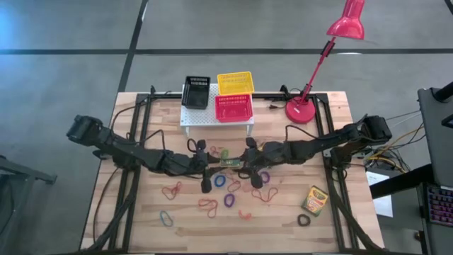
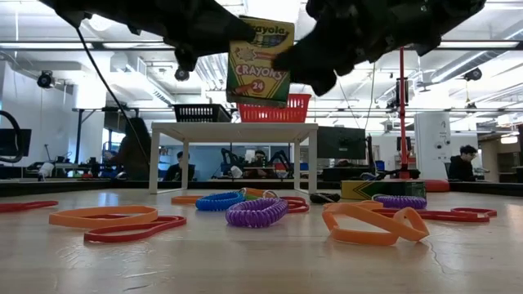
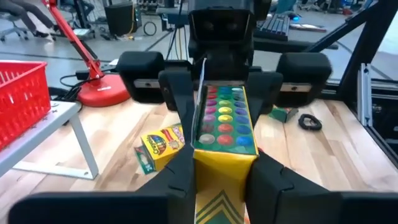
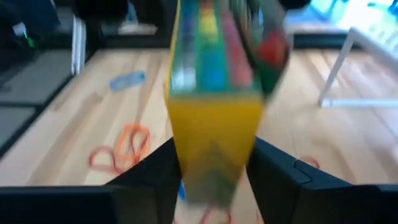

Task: Pick & Place Office Desk Supplies
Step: Put the crayon box into the black bin on the shelf

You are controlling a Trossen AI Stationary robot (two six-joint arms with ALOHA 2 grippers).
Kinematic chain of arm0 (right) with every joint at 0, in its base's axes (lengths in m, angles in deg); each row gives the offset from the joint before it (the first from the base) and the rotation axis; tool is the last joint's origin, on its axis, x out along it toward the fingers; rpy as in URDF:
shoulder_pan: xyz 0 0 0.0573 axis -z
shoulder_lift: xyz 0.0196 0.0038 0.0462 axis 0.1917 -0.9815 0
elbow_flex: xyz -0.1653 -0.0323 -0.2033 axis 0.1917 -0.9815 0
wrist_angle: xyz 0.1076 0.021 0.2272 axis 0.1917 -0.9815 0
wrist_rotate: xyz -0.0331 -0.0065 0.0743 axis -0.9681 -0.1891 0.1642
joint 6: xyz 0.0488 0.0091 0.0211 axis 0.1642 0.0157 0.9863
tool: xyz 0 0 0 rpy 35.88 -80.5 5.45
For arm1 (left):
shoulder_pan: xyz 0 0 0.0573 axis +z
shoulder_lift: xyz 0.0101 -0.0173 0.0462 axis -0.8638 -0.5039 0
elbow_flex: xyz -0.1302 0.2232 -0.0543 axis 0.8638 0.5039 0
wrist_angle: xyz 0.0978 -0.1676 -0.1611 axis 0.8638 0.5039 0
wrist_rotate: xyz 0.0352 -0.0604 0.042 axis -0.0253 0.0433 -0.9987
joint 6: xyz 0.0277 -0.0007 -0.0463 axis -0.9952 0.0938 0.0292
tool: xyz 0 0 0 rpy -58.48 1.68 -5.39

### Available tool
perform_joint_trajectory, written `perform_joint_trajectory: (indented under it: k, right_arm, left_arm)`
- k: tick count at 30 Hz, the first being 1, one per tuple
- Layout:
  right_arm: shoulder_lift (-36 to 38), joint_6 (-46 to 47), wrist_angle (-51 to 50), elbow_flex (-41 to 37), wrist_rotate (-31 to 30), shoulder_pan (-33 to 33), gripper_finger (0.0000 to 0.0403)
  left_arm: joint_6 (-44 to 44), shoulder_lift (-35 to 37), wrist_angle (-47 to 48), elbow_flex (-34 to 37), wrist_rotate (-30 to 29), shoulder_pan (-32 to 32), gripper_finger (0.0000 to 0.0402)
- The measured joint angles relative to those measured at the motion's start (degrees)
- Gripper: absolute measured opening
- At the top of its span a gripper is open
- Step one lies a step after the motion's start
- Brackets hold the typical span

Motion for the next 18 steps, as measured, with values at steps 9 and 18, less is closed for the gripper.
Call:
perform_joint_trajectory:
  k: [9, 18]
  right_arm:
    - [10.82, 1.97, -16.31, -0.24, -0.72, -0.41, 0.0211]
    - [15.75, 0.30, -14.33, -2.53, -5.17, -2.06, 0.0205]
  left_arm:
    - [4.21, 8.05, 29.26, -11.66, -2.35, -0.25, 0.0093]
    - [-9.05, 11.60, 58.26, -31.76, -2.73, 18.95, 0.0096]
